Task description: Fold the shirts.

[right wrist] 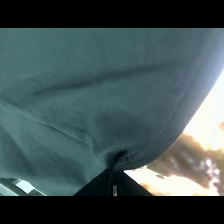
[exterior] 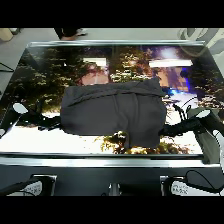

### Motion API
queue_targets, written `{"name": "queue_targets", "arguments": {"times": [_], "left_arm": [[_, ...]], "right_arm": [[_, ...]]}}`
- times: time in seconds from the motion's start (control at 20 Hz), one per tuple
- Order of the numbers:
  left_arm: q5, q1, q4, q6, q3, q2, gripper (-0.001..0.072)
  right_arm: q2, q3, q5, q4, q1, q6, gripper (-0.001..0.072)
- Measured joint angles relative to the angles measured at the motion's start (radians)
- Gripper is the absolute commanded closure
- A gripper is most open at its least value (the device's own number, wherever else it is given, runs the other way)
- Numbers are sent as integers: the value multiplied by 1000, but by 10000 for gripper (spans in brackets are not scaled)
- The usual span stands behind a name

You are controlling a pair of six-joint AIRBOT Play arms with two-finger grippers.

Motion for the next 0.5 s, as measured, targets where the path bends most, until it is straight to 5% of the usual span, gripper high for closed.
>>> {"name": "queue_targets", "arguments": {"times": [0.25, 0.5], "left_arm": [[-11, 1, 2, 2, 135, 90, 682], [61, 2, 24, -28, 654, 371, 683]], "right_arm": [[95, 157, 19, 51, 0, -75, 692], [400, 706, -53, 25, -2, -122, 691]]}}
